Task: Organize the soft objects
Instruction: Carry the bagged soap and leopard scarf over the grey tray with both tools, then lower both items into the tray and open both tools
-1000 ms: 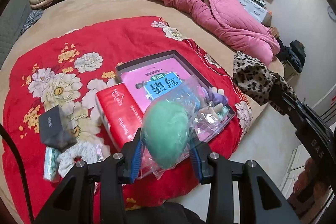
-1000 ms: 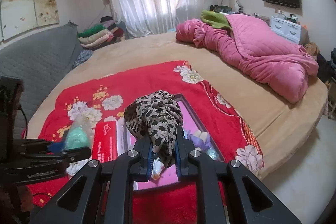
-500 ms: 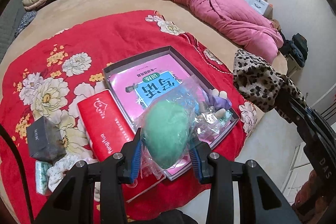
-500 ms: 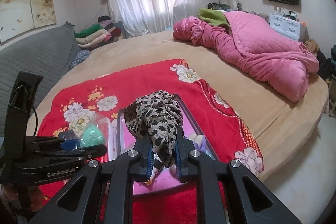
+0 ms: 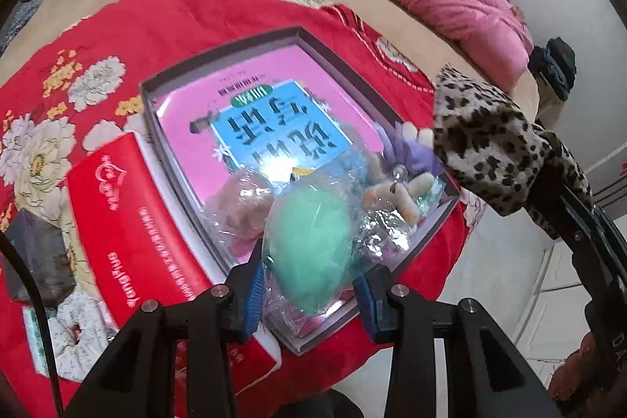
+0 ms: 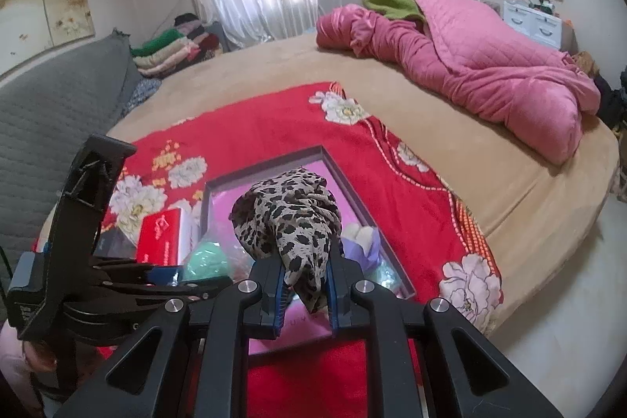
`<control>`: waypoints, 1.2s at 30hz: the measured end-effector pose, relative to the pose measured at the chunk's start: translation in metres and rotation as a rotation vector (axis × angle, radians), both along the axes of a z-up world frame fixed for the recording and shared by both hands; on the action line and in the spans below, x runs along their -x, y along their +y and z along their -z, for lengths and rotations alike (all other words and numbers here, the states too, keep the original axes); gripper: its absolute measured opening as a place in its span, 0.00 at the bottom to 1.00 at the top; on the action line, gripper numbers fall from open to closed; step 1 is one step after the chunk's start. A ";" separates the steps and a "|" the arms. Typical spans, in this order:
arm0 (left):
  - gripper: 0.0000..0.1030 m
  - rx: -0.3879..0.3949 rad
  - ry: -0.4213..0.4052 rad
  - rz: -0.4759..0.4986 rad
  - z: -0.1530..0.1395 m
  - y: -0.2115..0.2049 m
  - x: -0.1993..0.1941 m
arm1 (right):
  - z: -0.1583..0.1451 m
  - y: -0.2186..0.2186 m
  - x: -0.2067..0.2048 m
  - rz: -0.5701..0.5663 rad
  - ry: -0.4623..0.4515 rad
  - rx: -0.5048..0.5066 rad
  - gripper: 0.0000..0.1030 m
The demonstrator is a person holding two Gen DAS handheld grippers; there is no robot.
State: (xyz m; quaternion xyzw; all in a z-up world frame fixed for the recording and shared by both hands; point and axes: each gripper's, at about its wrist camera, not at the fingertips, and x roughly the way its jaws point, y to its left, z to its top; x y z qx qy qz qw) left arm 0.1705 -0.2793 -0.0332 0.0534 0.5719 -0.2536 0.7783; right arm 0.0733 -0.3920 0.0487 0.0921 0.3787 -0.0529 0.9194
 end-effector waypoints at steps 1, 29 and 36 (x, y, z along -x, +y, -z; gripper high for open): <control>0.39 -0.007 0.003 0.005 0.003 -0.002 0.000 | 0.003 -0.001 -0.002 0.000 0.006 -0.002 0.16; 0.39 -0.098 0.036 0.024 0.033 -0.014 -0.014 | 0.073 -0.004 -0.038 -0.051 0.184 -0.067 0.18; 0.40 -0.108 0.033 0.025 0.033 -0.013 -0.016 | 0.089 -0.005 -0.050 -0.059 0.215 -0.105 0.18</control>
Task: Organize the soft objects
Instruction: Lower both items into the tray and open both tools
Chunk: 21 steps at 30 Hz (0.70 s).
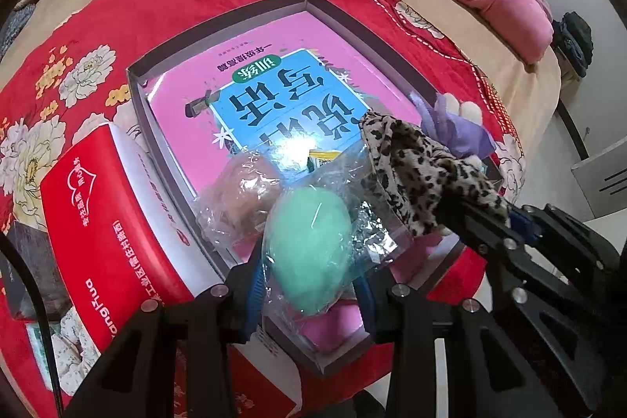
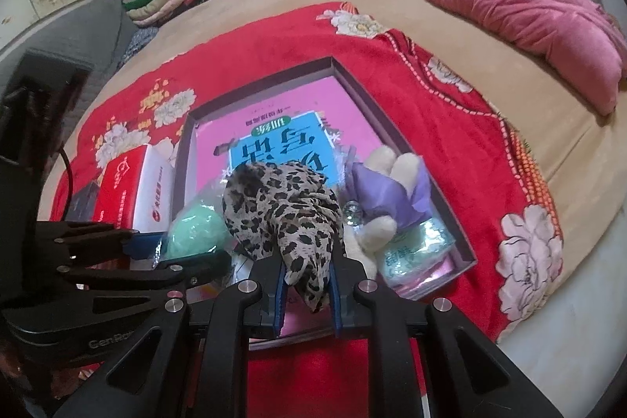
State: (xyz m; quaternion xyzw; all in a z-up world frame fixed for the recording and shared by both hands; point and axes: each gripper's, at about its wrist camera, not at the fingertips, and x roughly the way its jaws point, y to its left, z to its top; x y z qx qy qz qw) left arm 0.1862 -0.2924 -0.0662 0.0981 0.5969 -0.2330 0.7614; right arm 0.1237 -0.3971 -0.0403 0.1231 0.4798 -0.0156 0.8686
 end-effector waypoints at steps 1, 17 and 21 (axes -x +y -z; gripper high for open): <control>0.40 -0.002 -0.001 0.001 0.000 0.000 0.000 | 0.003 -0.001 -0.001 0.000 0.006 -0.009 0.18; 0.40 -0.040 -0.001 0.013 0.004 -0.003 -0.006 | -0.010 -0.011 0.011 0.001 -0.038 -0.075 0.46; 0.40 -0.053 0.004 0.017 0.005 -0.004 -0.007 | -0.015 -0.015 0.014 0.008 -0.052 -0.108 0.47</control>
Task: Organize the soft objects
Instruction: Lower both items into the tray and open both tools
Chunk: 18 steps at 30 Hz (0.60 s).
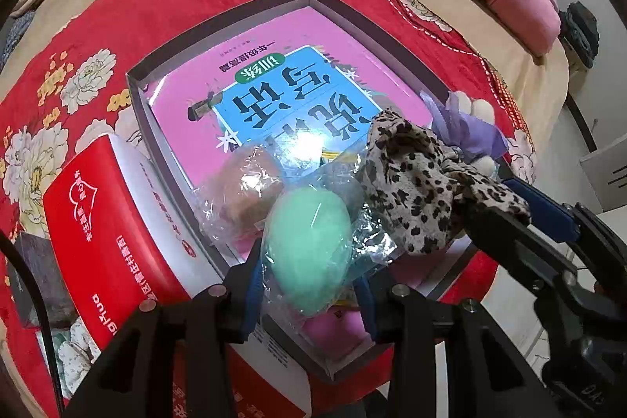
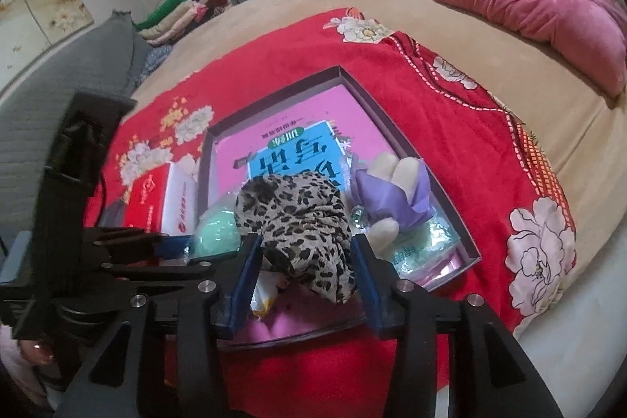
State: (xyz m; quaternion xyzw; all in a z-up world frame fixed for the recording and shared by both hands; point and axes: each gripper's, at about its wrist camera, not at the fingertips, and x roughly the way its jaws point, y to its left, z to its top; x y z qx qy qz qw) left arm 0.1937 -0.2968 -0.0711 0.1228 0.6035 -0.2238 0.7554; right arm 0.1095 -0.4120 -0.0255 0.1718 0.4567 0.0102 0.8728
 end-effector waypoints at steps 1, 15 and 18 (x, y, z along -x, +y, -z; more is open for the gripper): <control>0.40 -0.005 0.003 0.000 0.000 -0.001 0.000 | 0.000 0.000 0.000 0.001 0.004 0.006 0.47; 0.49 0.029 0.013 0.000 -0.009 0.009 -0.008 | 0.016 0.003 0.004 0.006 0.078 0.037 0.47; 0.50 0.047 0.008 -0.007 -0.013 0.011 -0.009 | 0.018 0.009 0.005 -0.012 0.093 0.046 0.47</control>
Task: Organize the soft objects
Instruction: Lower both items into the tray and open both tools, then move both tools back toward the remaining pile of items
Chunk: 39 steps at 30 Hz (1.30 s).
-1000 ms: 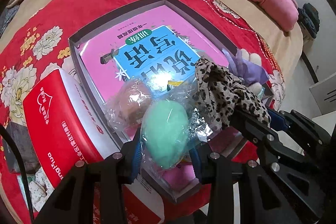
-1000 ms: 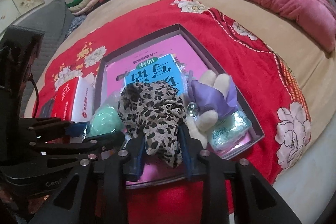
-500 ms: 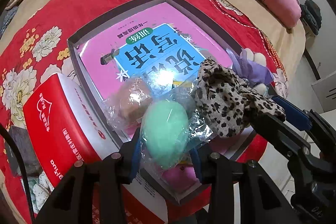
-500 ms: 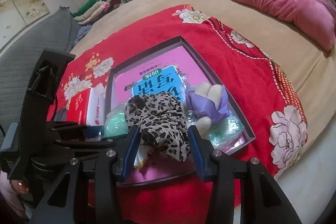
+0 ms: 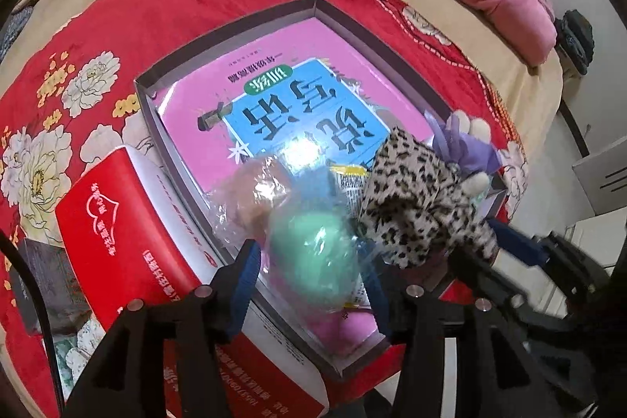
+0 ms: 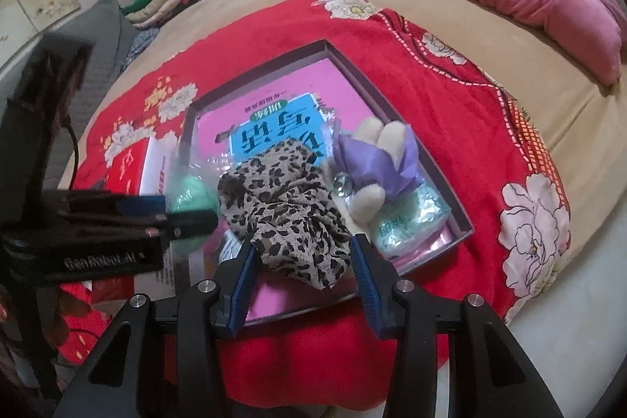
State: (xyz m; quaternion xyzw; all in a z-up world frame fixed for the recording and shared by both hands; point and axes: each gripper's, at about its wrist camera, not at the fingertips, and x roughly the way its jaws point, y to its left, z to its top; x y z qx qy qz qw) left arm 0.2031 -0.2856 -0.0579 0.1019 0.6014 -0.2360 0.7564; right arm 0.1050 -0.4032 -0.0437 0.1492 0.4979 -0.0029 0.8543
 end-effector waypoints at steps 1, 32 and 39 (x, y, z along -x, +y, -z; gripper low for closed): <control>0.50 0.006 -0.002 0.001 -0.002 0.000 0.000 | 0.000 0.003 0.001 -0.009 0.002 0.003 0.47; 0.53 0.087 -0.083 -0.052 -0.038 0.037 0.026 | -0.035 0.018 0.013 -0.021 -0.075 0.064 0.55; 0.54 0.084 -0.122 -0.057 -0.050 0.045 0.036 | -0.049 0.017 0.018 0.018 -0.106 0.105 0.64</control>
